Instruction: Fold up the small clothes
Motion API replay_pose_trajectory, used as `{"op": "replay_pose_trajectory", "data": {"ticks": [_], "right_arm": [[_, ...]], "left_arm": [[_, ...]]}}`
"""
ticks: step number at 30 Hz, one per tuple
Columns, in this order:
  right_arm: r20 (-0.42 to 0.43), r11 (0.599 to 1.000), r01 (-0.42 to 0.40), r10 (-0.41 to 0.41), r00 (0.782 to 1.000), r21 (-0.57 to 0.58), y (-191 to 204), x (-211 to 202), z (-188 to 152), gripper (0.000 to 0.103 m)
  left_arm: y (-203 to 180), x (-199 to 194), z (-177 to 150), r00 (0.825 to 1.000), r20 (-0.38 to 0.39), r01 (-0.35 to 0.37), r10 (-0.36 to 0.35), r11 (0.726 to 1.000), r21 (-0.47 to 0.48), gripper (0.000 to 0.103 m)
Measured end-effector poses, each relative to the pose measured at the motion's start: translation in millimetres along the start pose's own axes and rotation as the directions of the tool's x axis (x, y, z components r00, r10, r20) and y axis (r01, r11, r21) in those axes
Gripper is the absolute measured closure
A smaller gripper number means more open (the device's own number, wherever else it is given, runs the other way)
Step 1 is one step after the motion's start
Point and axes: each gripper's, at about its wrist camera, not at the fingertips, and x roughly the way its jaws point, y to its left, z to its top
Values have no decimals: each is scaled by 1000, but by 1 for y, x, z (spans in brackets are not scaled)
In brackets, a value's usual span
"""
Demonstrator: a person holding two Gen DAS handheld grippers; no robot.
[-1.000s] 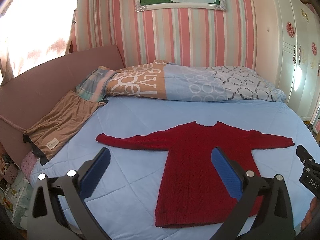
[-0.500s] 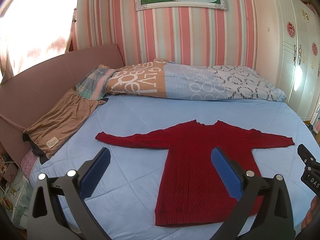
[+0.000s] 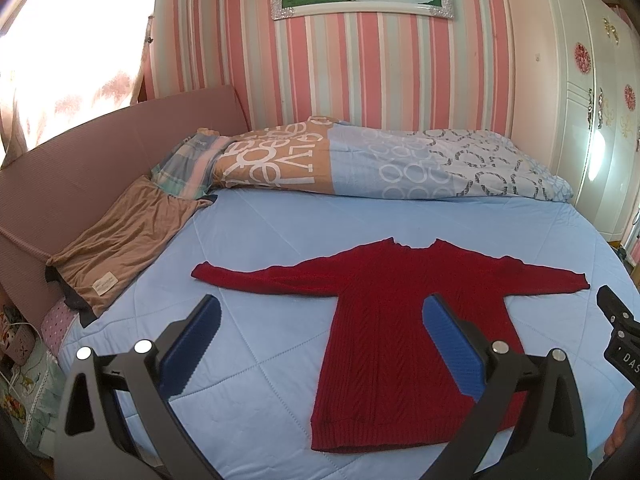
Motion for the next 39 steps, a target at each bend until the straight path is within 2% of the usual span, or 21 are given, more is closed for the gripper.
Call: {"op": "replay_pose_trajectory", "data": {"ticks": [26,39], "right_arm": [[0,1000,3,-3,1000,-10,3,1,0,3],[-4,999,0,0,1000,-41,19,22,3,3]], "left_arm": [[10,7,-9,1000,-14,7,-7,1000,-2,2],[24,32,-13,1000,-30,0,0,1000,18,2]]}}
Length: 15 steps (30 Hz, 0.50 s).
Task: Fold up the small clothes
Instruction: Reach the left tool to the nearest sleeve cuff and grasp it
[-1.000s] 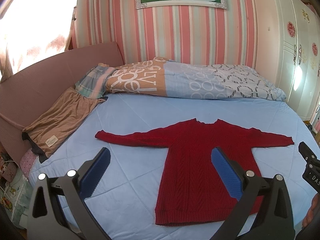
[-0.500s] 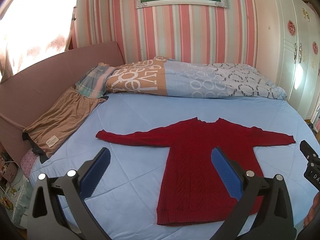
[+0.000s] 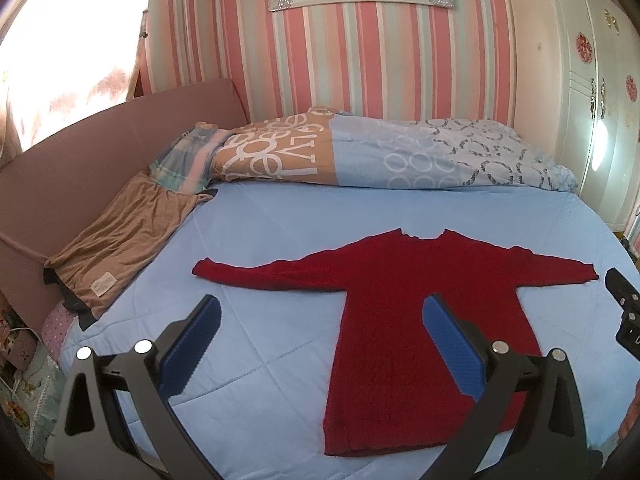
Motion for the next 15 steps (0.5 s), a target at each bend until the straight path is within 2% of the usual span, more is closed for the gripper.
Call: {"op": "replay_pose_trajectory", "data": {"ticks": [5,9,13,15], "right_arm": [[-17,1000,-20,20,1000,-18,18,25,4,3],[-15,998,-48,47,999,-36,36,51,7,3],[-4,994,-83,83,997,-69,61,88,11,3],[-6,992,-90,90,996,-91,73,112,12,3]], "left_arm": [[14,25,2,1000,-23,6,-7,1000,-12,2],[29,56,3,999,-34,-16,15,1000,-19,2],[47,98,3,999,-21,-36,35,998,-47,2],[58,125,0,997,-1,-74,74,995,-64,2]]}}
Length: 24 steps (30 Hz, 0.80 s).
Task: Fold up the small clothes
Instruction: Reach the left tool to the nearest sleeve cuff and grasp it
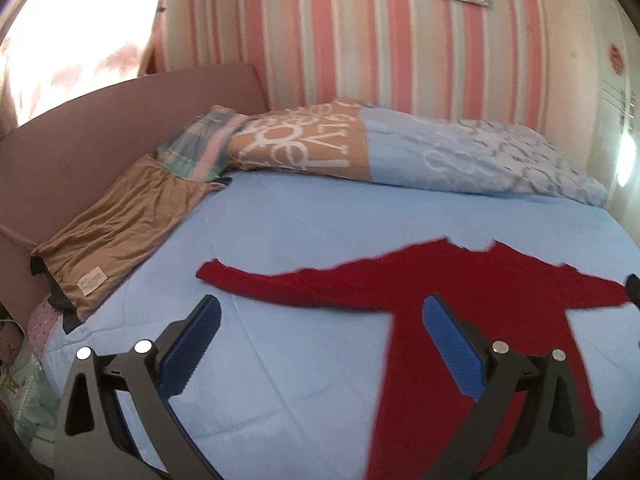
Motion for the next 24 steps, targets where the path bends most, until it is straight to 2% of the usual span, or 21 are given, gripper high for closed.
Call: {"op": "replay_pose_trajectory", "data": {"ticks": [3,6,8,12,18,21,24], "right_arm": [[-11,1000,-16,16,1000,-22,11,38,1,3],[-26,999,-21,20,999,-35,19,72,-1,3],[-61,999,-28,25,998,-47,26,103,-3,3],[-70,997,-29,24,997,-75,37,137,-6,3],[-109,995,-18,7,994,-101,48,184,-17,3],[-108,993,-13,1,994,-114,56,197,-21,3],[-124,992,-44,28,992,-121,62,211,-21,3]], "left_arm": [[13,35,-2,999,-17,-32,32,999,-17,2],[28,92,-8,991,-133,-8,7,1000,-1,2],[38,119,-11,986,-167,-19,17,1000,-12,2],[59,179,-14,973,-178,-137,143,989,50,2],[107,260,-7,948,-253,-193,193,981,24,2],[121,292,-7,939,-288,-191,191,981,30,2],[128,309,-7,937,-323,-142,133,990,-4,2]]}}
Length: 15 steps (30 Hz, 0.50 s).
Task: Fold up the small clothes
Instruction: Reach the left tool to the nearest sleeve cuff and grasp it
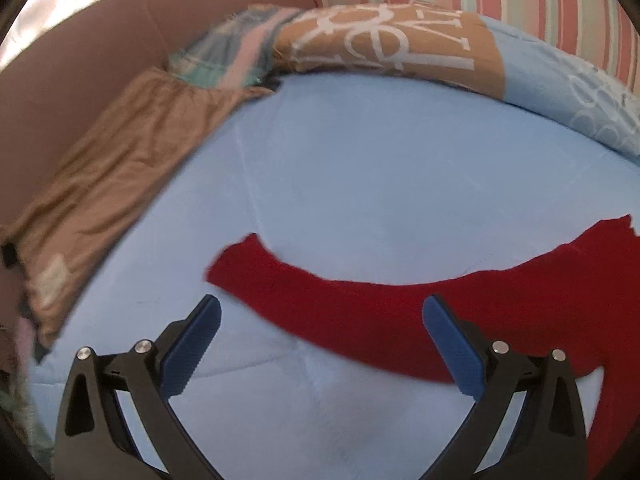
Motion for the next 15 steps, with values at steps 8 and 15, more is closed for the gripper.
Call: {"op": "replay_pose_trajectory", "data": {"ticks": [8,15], "right_arm": [[-45,999,24,-23,999,22,-7,57,14,3],[-34,997,68,-67,997,29,-17,78,20,3]], "left_arm": [[22,29,4,999,-29,14,-17,995,-101,2],[37,51,9,997,-71,-25,14,987,-159,3]]}}
